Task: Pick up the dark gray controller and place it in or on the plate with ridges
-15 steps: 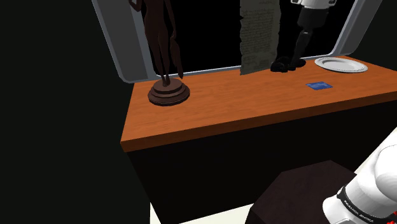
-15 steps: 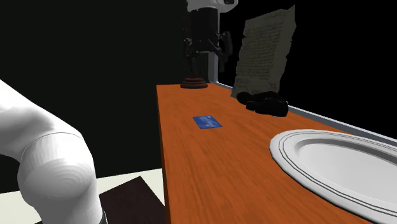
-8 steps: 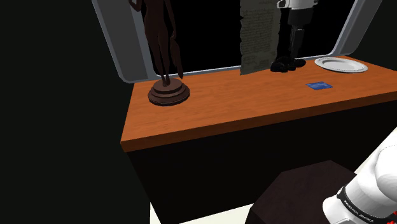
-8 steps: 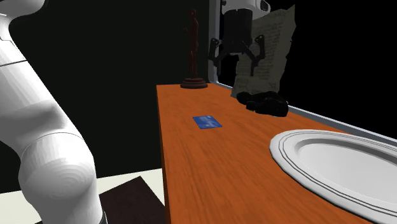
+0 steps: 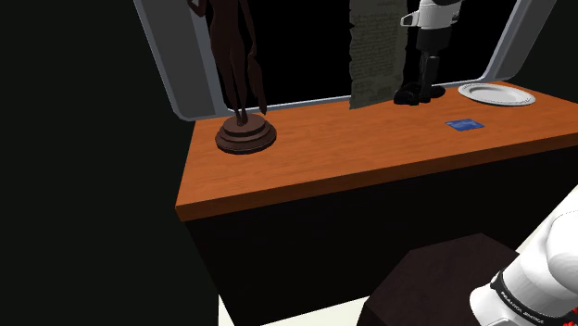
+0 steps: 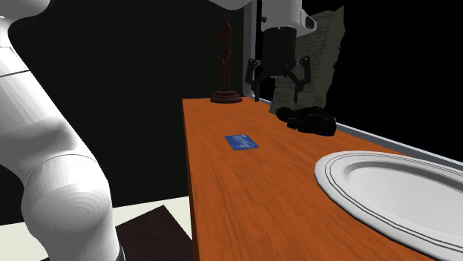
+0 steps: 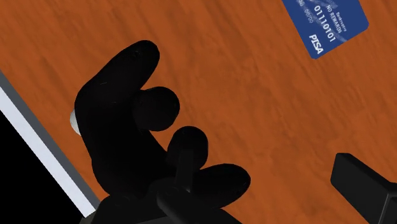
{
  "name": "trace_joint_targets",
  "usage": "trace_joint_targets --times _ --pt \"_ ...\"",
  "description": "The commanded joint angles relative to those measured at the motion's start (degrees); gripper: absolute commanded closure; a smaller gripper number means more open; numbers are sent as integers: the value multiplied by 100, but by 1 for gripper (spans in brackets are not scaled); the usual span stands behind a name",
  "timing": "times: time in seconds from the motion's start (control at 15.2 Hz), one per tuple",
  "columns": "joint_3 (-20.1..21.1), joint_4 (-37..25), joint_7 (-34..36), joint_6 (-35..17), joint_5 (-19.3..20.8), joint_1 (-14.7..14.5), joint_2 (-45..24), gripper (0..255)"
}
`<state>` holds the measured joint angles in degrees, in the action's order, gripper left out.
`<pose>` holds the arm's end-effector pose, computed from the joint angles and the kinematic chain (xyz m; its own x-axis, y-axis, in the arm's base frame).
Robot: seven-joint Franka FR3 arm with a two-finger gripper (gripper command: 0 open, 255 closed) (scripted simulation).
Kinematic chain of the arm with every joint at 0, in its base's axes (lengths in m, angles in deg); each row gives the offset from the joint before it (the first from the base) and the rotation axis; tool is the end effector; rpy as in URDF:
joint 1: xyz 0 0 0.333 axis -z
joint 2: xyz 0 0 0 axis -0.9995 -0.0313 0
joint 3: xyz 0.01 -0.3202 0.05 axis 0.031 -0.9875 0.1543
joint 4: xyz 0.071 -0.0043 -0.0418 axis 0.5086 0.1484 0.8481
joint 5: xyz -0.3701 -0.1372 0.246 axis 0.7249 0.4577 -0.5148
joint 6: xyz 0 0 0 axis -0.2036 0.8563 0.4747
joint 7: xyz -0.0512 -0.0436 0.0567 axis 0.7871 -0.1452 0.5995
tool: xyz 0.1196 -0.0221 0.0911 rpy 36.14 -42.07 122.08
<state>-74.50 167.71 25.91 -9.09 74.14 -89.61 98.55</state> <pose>0.4986 -0.1640 0.5800 0.8581 0.5029 -0.1038 0.5071 -0.8617 0.0170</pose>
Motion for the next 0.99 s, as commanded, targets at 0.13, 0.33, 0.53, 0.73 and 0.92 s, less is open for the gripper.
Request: trace_joint_targets --times 0.13,0.33,0.53,0.73,0.92 --pt "-1 38 4 -34 2 0 6 0" --pt "-1 36 3 -33 2 0 5 0" --pt "-1 36 3 -33 2 0 5 255" --pt "-1 36 3 -33 2 0 5 255" --pt "-1 36 3 -33 2 0 5 255"
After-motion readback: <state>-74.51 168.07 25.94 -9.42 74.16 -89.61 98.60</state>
